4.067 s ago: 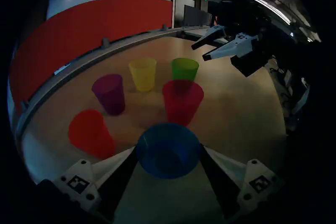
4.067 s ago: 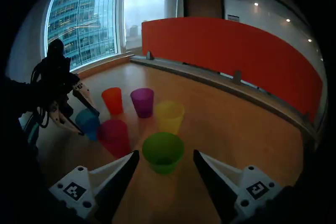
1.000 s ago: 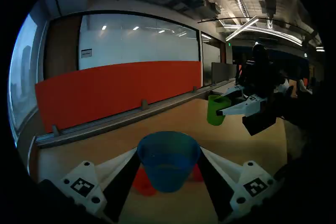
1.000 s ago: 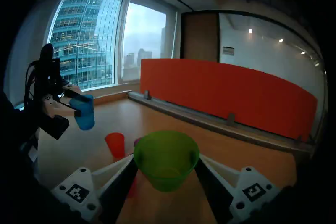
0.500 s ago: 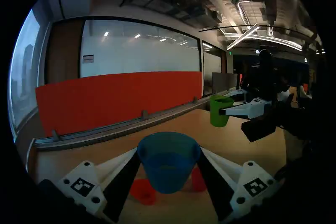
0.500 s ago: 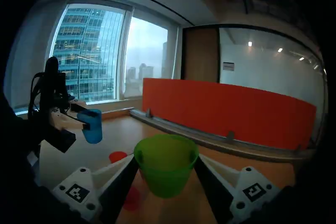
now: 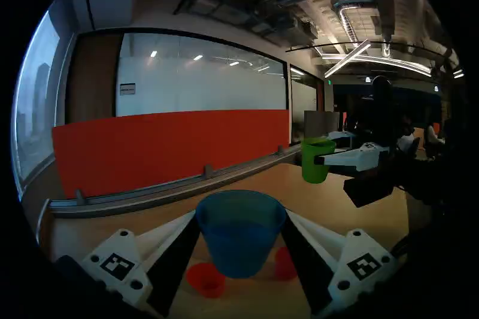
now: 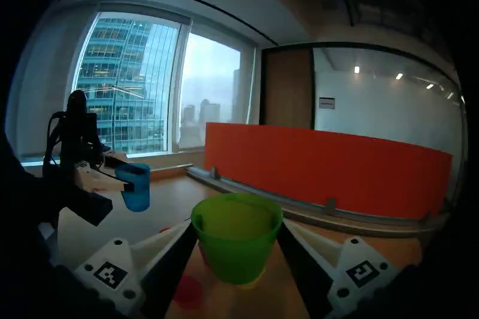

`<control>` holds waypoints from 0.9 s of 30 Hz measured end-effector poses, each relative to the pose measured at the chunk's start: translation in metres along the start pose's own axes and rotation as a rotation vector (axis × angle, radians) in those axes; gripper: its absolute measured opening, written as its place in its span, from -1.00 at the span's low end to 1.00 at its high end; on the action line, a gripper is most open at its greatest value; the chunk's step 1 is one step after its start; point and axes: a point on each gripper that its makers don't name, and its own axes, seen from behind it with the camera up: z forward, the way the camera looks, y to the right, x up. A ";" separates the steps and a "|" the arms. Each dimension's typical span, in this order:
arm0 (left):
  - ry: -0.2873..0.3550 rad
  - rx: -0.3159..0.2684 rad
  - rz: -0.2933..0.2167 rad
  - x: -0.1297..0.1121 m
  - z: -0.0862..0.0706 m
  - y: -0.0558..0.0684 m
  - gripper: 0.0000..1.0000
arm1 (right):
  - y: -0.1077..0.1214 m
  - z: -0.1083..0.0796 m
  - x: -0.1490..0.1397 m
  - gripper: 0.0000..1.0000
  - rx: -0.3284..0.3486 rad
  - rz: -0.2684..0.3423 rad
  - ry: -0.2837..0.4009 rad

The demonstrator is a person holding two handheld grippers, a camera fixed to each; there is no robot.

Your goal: Pour water

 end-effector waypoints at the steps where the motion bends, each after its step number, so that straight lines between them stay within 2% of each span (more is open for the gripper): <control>1: 0.004 0.001 0.002 0.001 0.000 0.000 0.76 | -0.001 0.000 0.000 0.83 0.003 0.000 0.001; 9: 0.031 -0.002 0.015 0.011 0.002 0.002 0.76 | -0.009 0.003 0.001 0.82 0.028 0.005 0.004; 15: 0.054 0.007 0.041 0.025 0.003 -0.002 0.75 | -0.019 0.005 0.003 0.82 0.057 0.016 0.011; 21: 0.071 0.021 0.089 0.040 0.003 -0.005 0.76 | -0.035 0.008 -0.003 0.81 0.093 0.020 0.010; 27: 0.069 0.037 0.171 0.053 0.005 -0.007 0.75 | -0.055 0.013 -0.010 0.81 0.140 0.026 0.006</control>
